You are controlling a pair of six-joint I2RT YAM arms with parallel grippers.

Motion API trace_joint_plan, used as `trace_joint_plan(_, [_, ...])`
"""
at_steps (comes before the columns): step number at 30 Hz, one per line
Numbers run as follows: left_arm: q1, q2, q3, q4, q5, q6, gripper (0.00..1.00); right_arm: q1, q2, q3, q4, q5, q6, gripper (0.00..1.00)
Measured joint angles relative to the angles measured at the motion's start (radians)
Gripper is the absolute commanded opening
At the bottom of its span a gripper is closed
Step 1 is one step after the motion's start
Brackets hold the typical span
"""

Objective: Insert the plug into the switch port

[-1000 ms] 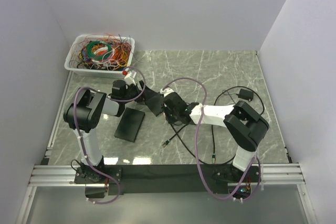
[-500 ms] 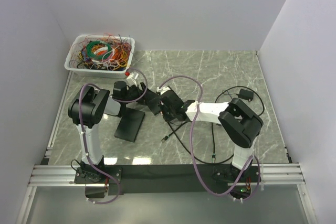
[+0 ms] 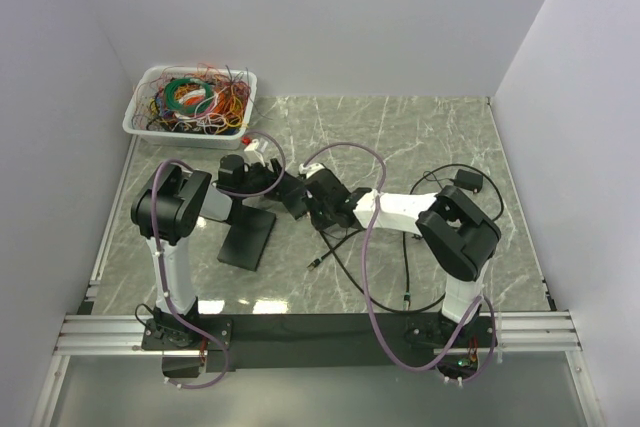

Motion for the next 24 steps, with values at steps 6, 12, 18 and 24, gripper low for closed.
trace_joint_plan(6, [-0.003,0.000,0.000,0.000,-0.005,0.011,0.67,-0.006,0.000,0.026,-0.041,0.002,0.000,0.00])
trace_joint_plan(12, [-0.006,0.000,-0.002,0.001,-0.011,0.026,0.67,-0.006,0.000,0.039,-0.062,0.002,0.000,0.00])
trace_joint_plan(18, [-0.015,0.000,-0.002,0.002,-0.028,0.043,0.66,-0.008,0.000,0.059,-0.081,0.003,0.001,0.00])
trace_joint_plan(24, [-0.022,0.000,-0.002,0.005,-0.040,0.051,0.66,-0.011,0.000,0.074,-0.103,0.003,0.005,0.00])
